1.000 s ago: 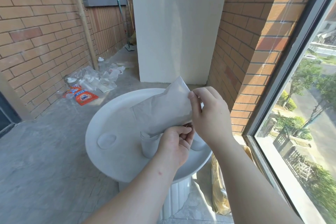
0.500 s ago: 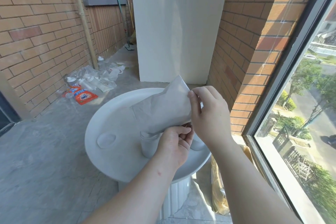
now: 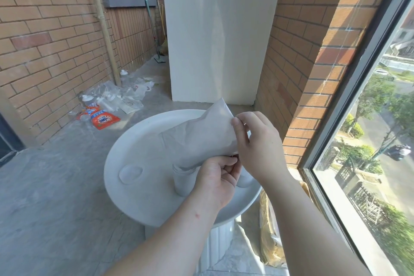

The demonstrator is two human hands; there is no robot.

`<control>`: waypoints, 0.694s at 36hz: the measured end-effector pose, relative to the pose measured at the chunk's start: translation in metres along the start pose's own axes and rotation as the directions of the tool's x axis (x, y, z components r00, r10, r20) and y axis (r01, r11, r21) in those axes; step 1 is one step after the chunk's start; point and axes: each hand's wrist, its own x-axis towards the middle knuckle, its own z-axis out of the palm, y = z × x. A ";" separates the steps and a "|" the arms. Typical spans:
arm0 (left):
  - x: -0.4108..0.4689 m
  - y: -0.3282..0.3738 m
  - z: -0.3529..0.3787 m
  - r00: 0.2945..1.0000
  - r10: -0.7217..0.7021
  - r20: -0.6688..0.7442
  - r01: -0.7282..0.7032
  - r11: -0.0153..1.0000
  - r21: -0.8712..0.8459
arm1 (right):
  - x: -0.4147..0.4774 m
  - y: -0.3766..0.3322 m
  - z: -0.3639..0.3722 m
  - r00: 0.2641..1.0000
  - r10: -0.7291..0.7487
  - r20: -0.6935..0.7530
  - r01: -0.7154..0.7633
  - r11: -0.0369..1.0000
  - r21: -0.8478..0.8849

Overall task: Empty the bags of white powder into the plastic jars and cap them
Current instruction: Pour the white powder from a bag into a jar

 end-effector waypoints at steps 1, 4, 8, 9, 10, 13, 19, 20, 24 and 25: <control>0.000 0.000 0.000 1.000 -0.001 0.004 0.001 1.000 -0.001 | 0.000 0.000 -0.001 1.000 0.002 0.005 -0.002 1.000 0.005; 0.001 0.000 0.000 1.000 0.003 0.019 -0.003 1.000 -0.007 | 0.000 -0.001 -0.003 1.000 0.007 0.021 -0.008 1.000 0.018; 0.003 -0.001 0.000 0.999 0.016 0.037 -0.015 1.000 -0.018 | -0.001 0.002 -0.009 0.999 0.028 0.043 -0.030 0.997 0.065; 0.003 -0.001 0.000 0.999 0.019 0.040 -0.018 1.000 -0.021 | -0.001 0.004 -0.011 0.998 0.028 0.049 -0.032 0.997 0.068; 0.004 -0.001 0.000 0.999 0.021 0.042 -0.020 1.000 -0.024 | -0.001 0.006 -0.013 0.998 0.029 0.056 -0.033 0.997 0.072; 0.004 -0.001 0.000 0.998 0.027 0.052 -0.026 1.000 -0.017 | -0.001 0.012 -0.017 0.997 0.025 0.077 -0.031 0.996 0.080; 0.003 -0.002 0.001 0.998 0.025 0.049 -0.024 1.000 -0.016 | -0.002 0.017 -0.021 0.994 -0.013 0.108 0.007 0.998 0.063; 0.003 -0.003 0.001 0.999 0.024 0.046 -0.024 1.000 -0.015 | -0.002 0.017 -0.020 0.994 -0.018 0.110 0.011 0.998 0.060; 0.003 -0.003 0.002 0.999 0.024 0.043 -0.023 1.000 -0.019 | -0.002 0.016 -0.019 0.995 -0.045 0.088 0.040 0.998 0.051; 0.003 -0.003 0.002 0.999 0.024 0.041 -0.023 1.000 -0.019 | -0.002 0.015 -0.019 0.995 -0.053 0.081 0.050 0.998 0.048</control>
